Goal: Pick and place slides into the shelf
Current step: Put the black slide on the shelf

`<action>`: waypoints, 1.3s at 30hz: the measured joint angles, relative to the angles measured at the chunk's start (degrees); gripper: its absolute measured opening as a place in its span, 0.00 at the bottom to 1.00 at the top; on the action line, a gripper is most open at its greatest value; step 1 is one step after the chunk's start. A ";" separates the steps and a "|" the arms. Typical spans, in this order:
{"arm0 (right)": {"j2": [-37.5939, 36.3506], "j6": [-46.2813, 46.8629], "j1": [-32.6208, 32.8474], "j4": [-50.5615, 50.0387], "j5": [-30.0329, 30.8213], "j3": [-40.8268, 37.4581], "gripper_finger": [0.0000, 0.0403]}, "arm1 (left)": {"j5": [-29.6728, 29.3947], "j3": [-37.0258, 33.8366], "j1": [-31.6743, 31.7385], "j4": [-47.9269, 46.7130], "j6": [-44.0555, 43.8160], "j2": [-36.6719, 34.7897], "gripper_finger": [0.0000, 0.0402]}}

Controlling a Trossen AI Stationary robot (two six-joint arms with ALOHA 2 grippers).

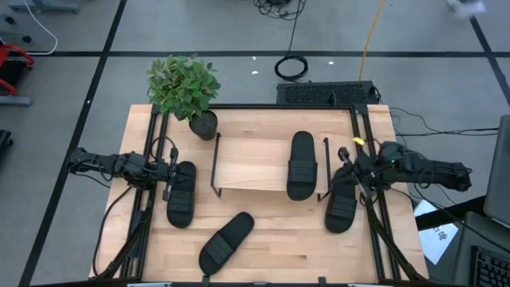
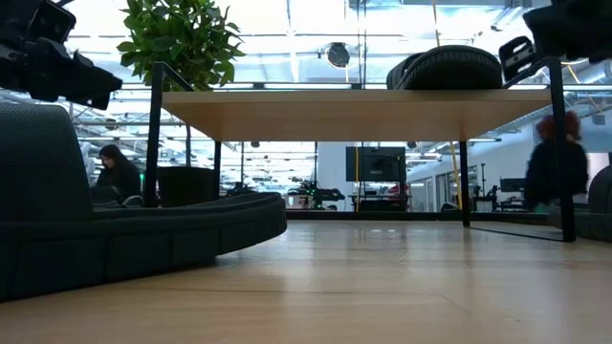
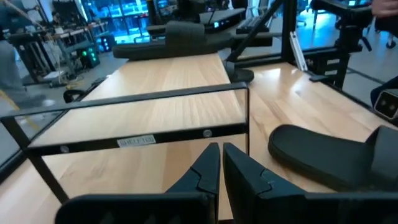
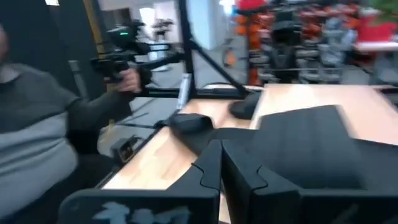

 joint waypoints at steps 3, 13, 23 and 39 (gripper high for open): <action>0.03 -1.37 1.61 8.53 -5.11 -4.24 0.00 | -0.54 0.00 0.00 0.36 -0.50 0.00 0.06; -0.01 -3.01 3.59 17.33 -7.79 -7.03 0.00 | 4.26 0.00 0.00 4.62 -0.87 0.00 0.06; -0.01 -3.08 3.59 17.29 -7.82 -7.03 0.00 | 12.61 0.02 -5.54 23.52 4.80 11.15 0.06; 0.04 -9.73 3.59 21.13 -7.55 -7.03 0.00 | -2.18 27.49 -28.23 20.83 11.98 53.49 0.06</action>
